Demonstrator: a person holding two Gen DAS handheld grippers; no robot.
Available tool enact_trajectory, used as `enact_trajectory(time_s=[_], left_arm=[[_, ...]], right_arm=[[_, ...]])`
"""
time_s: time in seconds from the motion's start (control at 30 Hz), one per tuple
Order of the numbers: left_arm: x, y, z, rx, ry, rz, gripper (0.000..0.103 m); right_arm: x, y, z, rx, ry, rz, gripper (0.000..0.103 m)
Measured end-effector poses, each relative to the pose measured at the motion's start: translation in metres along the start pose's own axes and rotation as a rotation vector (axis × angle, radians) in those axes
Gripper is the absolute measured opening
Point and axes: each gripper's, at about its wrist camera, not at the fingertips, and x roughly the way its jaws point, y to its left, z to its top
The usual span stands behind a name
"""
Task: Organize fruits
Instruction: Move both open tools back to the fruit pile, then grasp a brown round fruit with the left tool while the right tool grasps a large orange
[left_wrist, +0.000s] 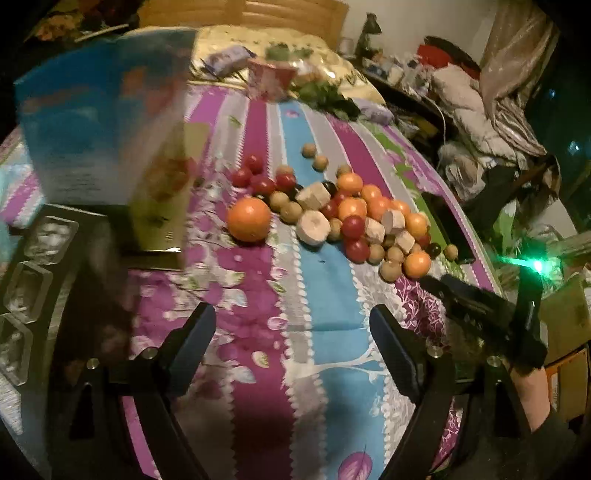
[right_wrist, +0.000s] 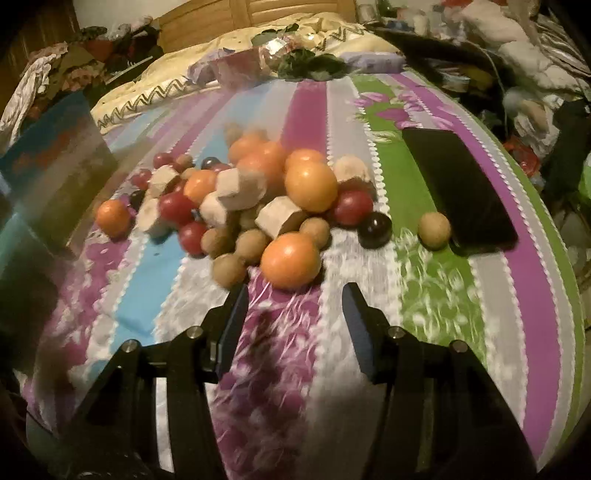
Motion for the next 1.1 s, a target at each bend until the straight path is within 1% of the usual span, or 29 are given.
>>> enact_trajectory(time_s=[0.03, 0.17, 0.2, 0.23, 0.27, 0.33, 0.37, 0.43, 0.53, 0.63, 0.67, 0.7, 0.73, 0.77, 0.83, 0.93, 1.1], left_arm=[[0.005, -0.004, 0.000, 0.007, 0.008, -0.004, 0.082], [0.028, -0.024, -0.004, 0.033, 0.050, -0.051, 0.080], [0.036, -0.030, -0.005, 0.042, 0.064, -0.062, 0.078], [0.042, -0.035, -0.005, 0.049, 0.076, -0.071, 0.075], [0.048, -0.040, -0.006, 0.054, 0.084, -0.080, 0.074], [0.061, -0.050, -0.005, 0.061, 0.091, -0.098, 0.070], [0.069, -0.055, -0.004, 0.061, 0.096, -0.106, 0.069], [0.083, -0.064, -0.002, 0.058, 0.101, -0.129, 0.063], [0.104, -0.078, 0.001, 0.070, 0.104, -0.151, 0.059], [0.117, -0.088, 0.007, 0.073, 0.084, -0.146, 0.058], [0.120, -0.089, 0.009, 0.069, 0.078, -0.148, 0.055], [0.123, -0.091, 0.012, 0.065, 0.076, -0.149, 0.046], [0.125, -0.093, 0.013, 0.064, 0.077, -0.150, 0.040], [0.127, -0.095, 0.014, 0.067, 0.076, -0.150, 0.039], [0.131, -0.101, 0.014, 0.081, 0.073, -0.150, 0.035], [0.133, -0.110, 0.008, 0.118, 0.060, -0.127, 0.035], [0.135, -0.108, 0.010, 0.097, 0.044, -0.123, 0.035]], right_arm=[[0.005, -0.004, 0.000, -0.001, 0.005, 0.006, 0.053], [0.020, -0.004, -0.001, -0.022, 0.029, 0.007, 0.053], [0.021, -0.003, 0.000, -0.028, 0.023, 0.005, 0.053], [0.022, -0.003, -0.001, -0.032, 0.020, 0.005, 0.051], [0.021, -0.004, 0.000, -0.033, 0.015, 0.000, 0.040], [0.019, -0.006, 0.001, -0.020, 0.006, 0.006, 0.040], [0.015, -0.009, 0.001, -0.009, -0.007, 0.001, 0.040], [0.004, -0.018, 0.000, 0.024, -0.035, 0.008, 0.040], [-0.008, -0.030, -0.005, 0.061, -0.049, 0.015, 0.040], [-0.014, -0.037, -0.010, 0.076, -0.050, 0.022, 0.040], [-0.015, -0.039, -0.010, 0.081, -0.051, 0.026, 0.040], [-0.016, -0.041, -0.011, 0.087, -0.051, 0.031, 0.040], [-0.016, -0.041, -0.011, 0.090, -0.051, 0.034, 0.040], [-0.017, -0.042, -0.011, 0.094, -0.053, 0.039, 0.040], [-0.017, -0.041, -0.010, 0.099, -0.057, 0.049, 0.040], [-0.017, -0.042, -0.009, 0.103, -0.060, 0.059, 0.040], [-0.017, -0.042, -0.009, 0.110, -0.059, 0.059, 0.040]])
